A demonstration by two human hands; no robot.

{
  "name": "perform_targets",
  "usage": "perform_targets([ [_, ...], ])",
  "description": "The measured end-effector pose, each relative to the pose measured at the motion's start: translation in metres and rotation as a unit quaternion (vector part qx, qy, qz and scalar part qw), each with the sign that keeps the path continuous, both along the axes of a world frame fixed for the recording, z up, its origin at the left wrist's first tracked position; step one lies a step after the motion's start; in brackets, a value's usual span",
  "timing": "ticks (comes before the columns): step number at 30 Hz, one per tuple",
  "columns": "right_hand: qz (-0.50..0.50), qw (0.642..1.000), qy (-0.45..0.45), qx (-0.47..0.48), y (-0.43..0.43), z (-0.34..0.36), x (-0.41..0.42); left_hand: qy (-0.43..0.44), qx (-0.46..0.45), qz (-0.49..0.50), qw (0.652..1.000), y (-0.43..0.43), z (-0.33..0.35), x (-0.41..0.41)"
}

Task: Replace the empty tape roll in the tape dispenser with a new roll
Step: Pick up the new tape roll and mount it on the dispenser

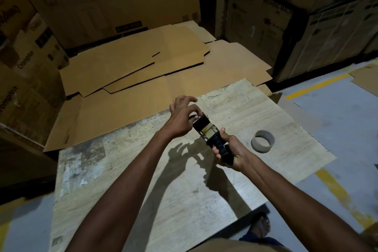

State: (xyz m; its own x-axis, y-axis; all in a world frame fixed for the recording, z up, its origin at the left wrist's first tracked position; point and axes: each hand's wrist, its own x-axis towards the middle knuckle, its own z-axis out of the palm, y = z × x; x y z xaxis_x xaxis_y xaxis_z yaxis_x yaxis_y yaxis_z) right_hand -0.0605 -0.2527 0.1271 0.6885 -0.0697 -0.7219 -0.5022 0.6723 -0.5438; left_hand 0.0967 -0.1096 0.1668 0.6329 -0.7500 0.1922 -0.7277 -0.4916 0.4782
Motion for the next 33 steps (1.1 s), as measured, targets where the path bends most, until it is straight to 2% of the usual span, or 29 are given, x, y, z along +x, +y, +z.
perform_targets([
  [8,0.014,0.999,-0.024,-0.036,-0.002,-0.013,-0.008,-0.022,-0.022,0.026,0.999,0.015,-0.024,0.007],
  [15,0.031,0.993,-0.045,-0.1,0.008,-0.04,-0.008,0.07,-0.047,0.107,0.991,0.044,-0.068,0.006],
  [22,0.046,0.974,0.014,-0.223,0.047,-0.074,-0.019,0.157,-0.051,0.181,0.97,0.079,-0.116,-0.016],
  [30,0.003,0.967,0.042,-0.252,0.088,-0.101,-0.015,0.184,-0.039,0.21,0.959,0.103,-0.144,-0.043],
  [32,0.037,0.968,0.039,-0.244,0.087,-0.108,-0.014,0.188,-0.04,0.215,0.958,0.106,-0.15,-0.047],
  [33,0.072,0.959,0.047,-0.269,0.084,-0.111,-0.013,0.19,-0.04,0.217,0.957,0.107,-0.153,-0.049],
])
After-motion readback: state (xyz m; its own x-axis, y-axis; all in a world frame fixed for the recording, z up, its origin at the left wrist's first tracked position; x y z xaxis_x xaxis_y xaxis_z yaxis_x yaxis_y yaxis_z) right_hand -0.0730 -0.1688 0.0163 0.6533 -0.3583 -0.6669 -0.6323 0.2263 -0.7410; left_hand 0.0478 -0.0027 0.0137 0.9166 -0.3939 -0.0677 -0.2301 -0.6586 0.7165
